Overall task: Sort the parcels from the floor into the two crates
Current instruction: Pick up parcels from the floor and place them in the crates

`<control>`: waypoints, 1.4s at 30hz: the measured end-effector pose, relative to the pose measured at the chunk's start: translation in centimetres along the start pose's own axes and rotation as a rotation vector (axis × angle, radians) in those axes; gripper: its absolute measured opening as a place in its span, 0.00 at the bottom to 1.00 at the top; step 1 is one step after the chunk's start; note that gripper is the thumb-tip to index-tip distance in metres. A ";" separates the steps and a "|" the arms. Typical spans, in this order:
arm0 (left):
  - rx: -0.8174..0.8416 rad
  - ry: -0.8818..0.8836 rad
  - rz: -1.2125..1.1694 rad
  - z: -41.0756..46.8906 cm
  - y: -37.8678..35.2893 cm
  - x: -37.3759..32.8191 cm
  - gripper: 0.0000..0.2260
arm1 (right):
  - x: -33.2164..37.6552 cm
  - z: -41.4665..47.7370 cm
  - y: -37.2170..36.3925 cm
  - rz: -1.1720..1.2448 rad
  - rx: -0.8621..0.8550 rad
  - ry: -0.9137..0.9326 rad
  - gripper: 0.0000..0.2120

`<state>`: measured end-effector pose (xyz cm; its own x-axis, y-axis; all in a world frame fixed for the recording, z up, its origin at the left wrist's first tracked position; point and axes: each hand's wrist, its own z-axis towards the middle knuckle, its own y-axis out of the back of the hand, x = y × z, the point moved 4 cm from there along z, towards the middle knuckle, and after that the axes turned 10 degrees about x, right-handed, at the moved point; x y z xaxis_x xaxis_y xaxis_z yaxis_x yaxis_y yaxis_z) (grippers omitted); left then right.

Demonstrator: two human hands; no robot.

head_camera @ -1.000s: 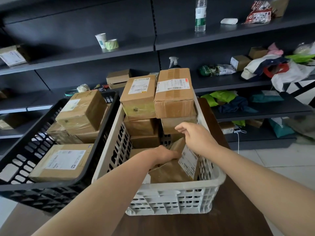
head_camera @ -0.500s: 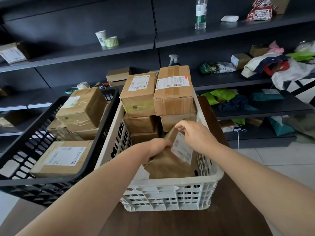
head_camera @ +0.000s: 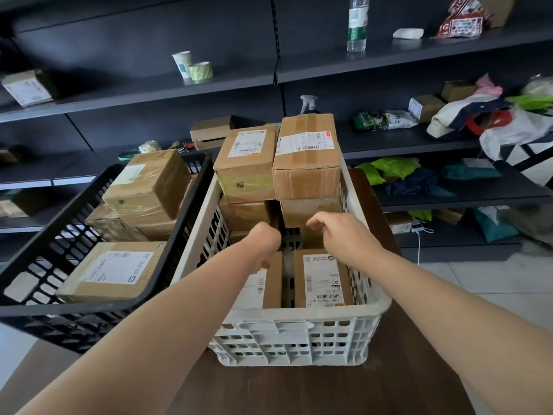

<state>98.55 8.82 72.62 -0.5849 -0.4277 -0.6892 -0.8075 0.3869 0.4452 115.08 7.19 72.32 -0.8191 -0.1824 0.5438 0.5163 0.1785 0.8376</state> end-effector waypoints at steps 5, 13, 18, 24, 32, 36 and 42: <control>-0.230 -0.167 -0.233 -0.5 2.2 -1.8 0.15 | 0.9 -0.9 1.8 0.115 -0.241 0.074 0.15; -0.360 -0.414 -0.235 -1.9 3.7 -7.3 0.19 | 3.1 -0.5 4.9 -0.012 -0.658 0.123 0.20; -0.285 -0.392 -0.242 -1.3 3.3 -9.6 0.18 | 2.3 2.6 5.8 0.304 -0.380 -0.099 0.34; -0.377 -0.293 -0.216 -0.7 4.7 -8.4 0.19 | -0.7 1.6 7.5 0.430 -0.535 -0.221 0.23; -0.133 -0.226 -0.048 -0.4 3.0 -5.6 0.20 | -0.4 0.6 7.1 0.186 -0.252 -0.237 0.35; -0.080 -0.153 0.031 -0.6 3.1 -3.4 0.18 | 0.3 -0.4 6.3 -0.006 -0.093 -0.233 0.35; -0.112 -0.152 0.123 -1.0 3.2 -2.9 0.20 | 1.0 -1.0 6.7 -0.095 0.016 -0.236 0.35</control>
<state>97.63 10.50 76.61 -0.6678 -0.2521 -0.7003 -0.7395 0.3313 0.5860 117.94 7.26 78.54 -0.9003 0.0314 0.4342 0.4320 0.1874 0.8822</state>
